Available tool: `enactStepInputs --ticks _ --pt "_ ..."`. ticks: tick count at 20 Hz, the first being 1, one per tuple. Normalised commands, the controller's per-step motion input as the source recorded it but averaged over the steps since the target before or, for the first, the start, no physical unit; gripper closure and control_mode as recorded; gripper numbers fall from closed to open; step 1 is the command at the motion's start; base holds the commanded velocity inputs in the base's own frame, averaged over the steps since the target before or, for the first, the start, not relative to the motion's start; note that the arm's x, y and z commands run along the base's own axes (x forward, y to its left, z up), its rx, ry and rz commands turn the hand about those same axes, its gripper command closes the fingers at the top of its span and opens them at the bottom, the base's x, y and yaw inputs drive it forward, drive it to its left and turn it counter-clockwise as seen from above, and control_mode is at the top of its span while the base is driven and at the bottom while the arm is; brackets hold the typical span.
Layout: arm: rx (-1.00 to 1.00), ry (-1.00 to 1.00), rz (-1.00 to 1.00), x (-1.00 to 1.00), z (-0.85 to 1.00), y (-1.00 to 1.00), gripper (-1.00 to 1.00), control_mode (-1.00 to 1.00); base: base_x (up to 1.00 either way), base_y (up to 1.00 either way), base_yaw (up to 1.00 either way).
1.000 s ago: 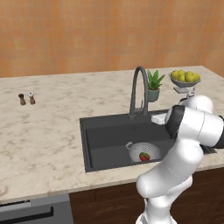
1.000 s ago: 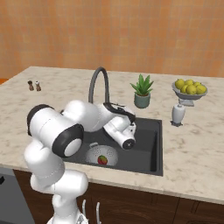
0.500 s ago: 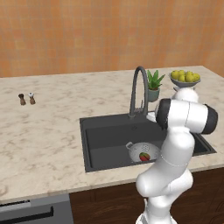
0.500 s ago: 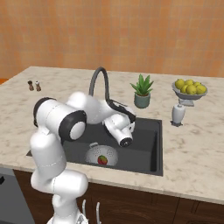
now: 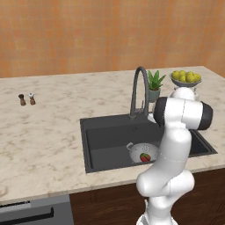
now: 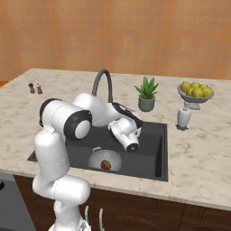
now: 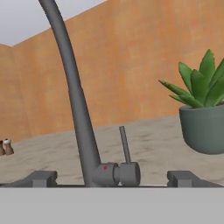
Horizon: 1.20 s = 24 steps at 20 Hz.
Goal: Put the colander in the sink, put the mango in the colander, and turn on the sink faucet and pour water over the colander.
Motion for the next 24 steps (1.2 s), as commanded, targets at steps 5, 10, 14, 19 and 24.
enactStepInputs --ticks 5,10,14,19,24 --pt "0.00 0.00 0.00 0.04 -0.08 -0.03 -1.00 -1.00 0.00 0.00 0.00" --pt "0.00 0.00 0.00 0.11 -0.05 0.00 -1.00 -1.00 0.00 0.00 0.00" --pt "0.00 0.00 0.00 0.45 -0.06 0.00 -1.00 -1.00 0.00 0.00 0.00" --pt "0.00 0.00 -0.01 0.53 -0.12 0.00 -1.00 -1.00 0.00 0.00 0.00" --pt "0.00 0.00 -0.02 0.45 -0.13 0.00 -1.00 -1.00 0.00 0.00 0.00"
